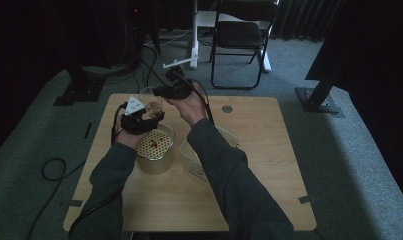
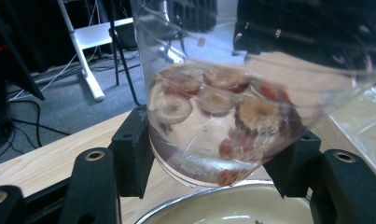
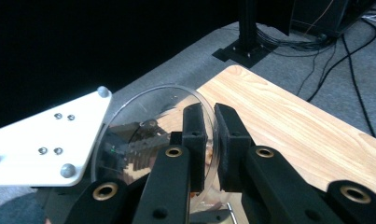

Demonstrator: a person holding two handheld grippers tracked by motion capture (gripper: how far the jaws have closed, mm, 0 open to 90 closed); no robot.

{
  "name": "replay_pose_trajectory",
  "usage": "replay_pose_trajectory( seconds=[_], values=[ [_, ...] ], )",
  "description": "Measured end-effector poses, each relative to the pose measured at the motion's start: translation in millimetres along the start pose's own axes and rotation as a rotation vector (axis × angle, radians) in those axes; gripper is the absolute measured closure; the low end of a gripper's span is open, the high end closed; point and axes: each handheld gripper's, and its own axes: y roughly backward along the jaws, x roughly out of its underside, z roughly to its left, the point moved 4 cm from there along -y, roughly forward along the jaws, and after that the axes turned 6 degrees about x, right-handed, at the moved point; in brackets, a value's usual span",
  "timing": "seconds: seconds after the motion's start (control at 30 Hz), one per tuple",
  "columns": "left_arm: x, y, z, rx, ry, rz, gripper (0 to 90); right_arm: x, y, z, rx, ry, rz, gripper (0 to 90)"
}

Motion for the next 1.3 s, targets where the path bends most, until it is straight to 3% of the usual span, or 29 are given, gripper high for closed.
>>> replay_pose_trajectory(
  seconds=[0.1, 0.33, 0.47, 0.63, 0.73, 1.0, 1.07, 1.3],
  values=[
    [0.6, 2.0, 0.0, 0.001, -0.002, -0.003, 41.9, 0.4, 1.0, -1.2, 0.015, 0.015, 0.004, 79.3],
    [4.1, 5.8, 3.4, -0.003, 0.004, -0.004, 42.3, 1.0, 6.5, -6.5, 0.047, 0.020, -0.022, 51.2],
    [7.5, 9.4, 8.6, -0.021, 0.016, -0.004, 42.4, 0.7, 18.5, -15.2, 0.060, 0.002, -0.073, 44.1],
    [12.6, 16.3, 14.9, -0.042, 0.024, -0.001, 42.4, 7.0, 33.6, -31.5, 0.115, 0.015, -0.106, 42.0],
    [16.5, 20.6, 21.1, -0.065, 0.021, 0.017, 42.3, 16.0, 41.0, -46.3, 0.160, 0.021, -0.101, 42.0],
    [31.2, 36.4, 36.4, -0.127, 0.046, 0.036, 42.3, 48.8, 63.0, -96.4, 0.230, -0.044, -0.088, 42.2],
    [35.4, 40.0, 39.0, -0.140, 0.045, 0.045, 42.2, 59.1, 72.8, -108.5, 0.260, -0.041, -0.086, 41.7],
    [51.4, 53.9, 49.8, -0.187, 0.043, 0.076, 42.2, 112.8, 112.0, -160.6, 0.388, -0.090, -0.079, 41.0]
  ],
)
